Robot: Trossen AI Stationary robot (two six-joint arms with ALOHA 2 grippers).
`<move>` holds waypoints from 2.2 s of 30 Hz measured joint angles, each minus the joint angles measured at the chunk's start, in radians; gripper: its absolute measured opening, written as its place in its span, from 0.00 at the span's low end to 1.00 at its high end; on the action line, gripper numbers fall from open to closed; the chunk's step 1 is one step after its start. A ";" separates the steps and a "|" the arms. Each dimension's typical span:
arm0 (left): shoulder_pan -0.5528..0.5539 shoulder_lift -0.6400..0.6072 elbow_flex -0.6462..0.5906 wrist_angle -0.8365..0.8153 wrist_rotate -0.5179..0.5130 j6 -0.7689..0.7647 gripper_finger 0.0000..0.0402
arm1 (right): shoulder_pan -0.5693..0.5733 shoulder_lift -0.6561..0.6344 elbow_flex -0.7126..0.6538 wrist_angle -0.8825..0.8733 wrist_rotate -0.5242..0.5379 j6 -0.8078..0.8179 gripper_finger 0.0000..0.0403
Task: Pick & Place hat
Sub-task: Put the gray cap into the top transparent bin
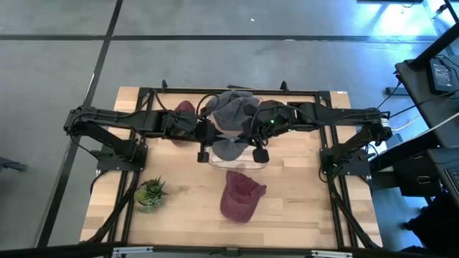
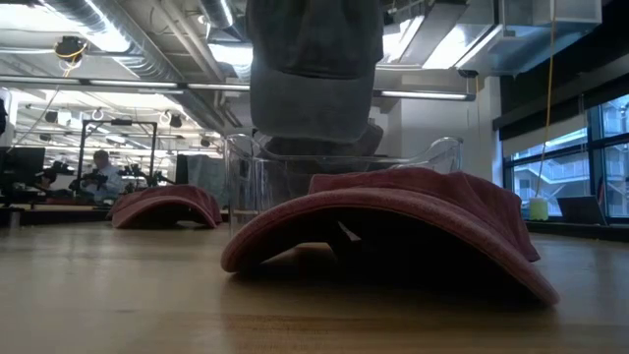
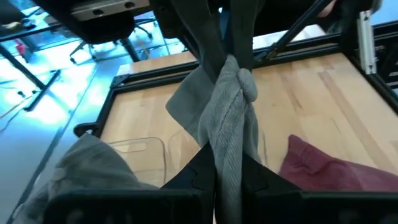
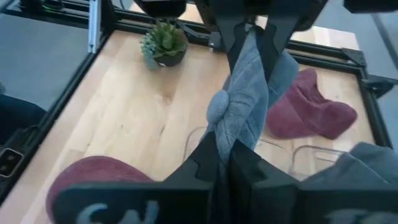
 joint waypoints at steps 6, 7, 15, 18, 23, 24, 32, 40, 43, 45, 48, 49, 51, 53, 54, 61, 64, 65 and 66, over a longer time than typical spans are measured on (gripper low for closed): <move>-0.006 0.000 0.000 -0.008 -0.073 0.081 0.05 | 0.000 0.000 0.026 -0.020 0.021 -0.034 0.02; -0.010 0.000 0.000 -0.009 -0.080 0.084 0.05 | 0.000 0.000 0.030 -0.020 0.021 -0.034 0.02; -0.023 0.000 0.000 -0.010 -0.090 0.045 0.07 | 0.000 -0.001 0.031 -0.032 0.055 -0.053 0.02; -0.023 0.000 0.000 -0.010 -0.090 0.035 0.12 | 0.000 -0.001 0.031 -0.038 0.094 -0.078 0.02; -0.023 -0.039 0.000 -0.041 0.035 0.093 0.22 | -0.020 -0.013 0.031 -0.064 0.131 -0.148 0.02; -0.023 -0.054 0.000 -0.041 0.058 0.088 0.23 | -0.029 -0.020 0.031 -0.069 0.133 -0.161 0.02; -0.019 -0.198 -0.074 -0.027 0.077 0.020 0.26 | -0.132 -0.106 0.032 -0.091 0.230 -0.160 0.02; -0.014 -0.272 -0.196 0.005 -0.038 -0.020 0.25 | -0.205 -0.116 0.002 -0.093 0.314 -0.160 0.02; -0.014 -0.273 -0.224 0.019 -0.070 -0.019 0.25 | -0.230 -0.115 -0.036 -0.099 0.315 -0.159 0.02; -0.014 -0.273 -0.232 0.022 -0.091 -0.019 0.25 | -0.241 -0.115 -0.056 -0.096 0.316 -0.167 0.02; -0.014 -0.273 -0.240 0.021 -0.095 -0.020 0.25 | -0.252 -0.115 -0.079 -0.092 0.317 -0.218 0.01; -0.014 -0.273 -0.242 0.021 -0.095 -0.020 0.25 | -0.256 -0.115 -0.085 -0.092 0.316 -0.231 0.01; -0.014 -0.273 -0.242 0.021 -0.095 -0.020 0.24 | -0.256 -0.115 -0.092 -0.086 0.315 -0.257 0.01; -0.014 -0.273 -0.242 0.022 -0.096 -0.020 0.25 | -0.255 -0.115 -0.092 -0.081 0.314 -0.301 0.01; -0.014 -0.273 -0.242 0.022 -0.096 -0.020 0.25 | -0.255 -0.115 -0.092 -0.081 0.312 -0.317 0.01; -0.014 -0.273 -0.242 0.021 -0.107 -0.026 0.25 | -0.243 -0.115 -0.092 -0.134 0.181 -0.473 0.01; -0.014 -0.273 -0.242 0.021 -0.141 -0.029 0.24 | -0.222 -0.115 -0.092 -0.134 0.207 -0.586 0.01; -0.014 -0.273 -0.242 0.021 -0.151 -0.032 0.25 | -0.218 -0.115 -0.092 -0.136 0.208 -0.625 0.01; -0.014 -0.273 -0.242 0.021 -0.161 -0.038 0.25 | -0.215 -0.115 -0.092 -0.137 0.208 -0.663 0.01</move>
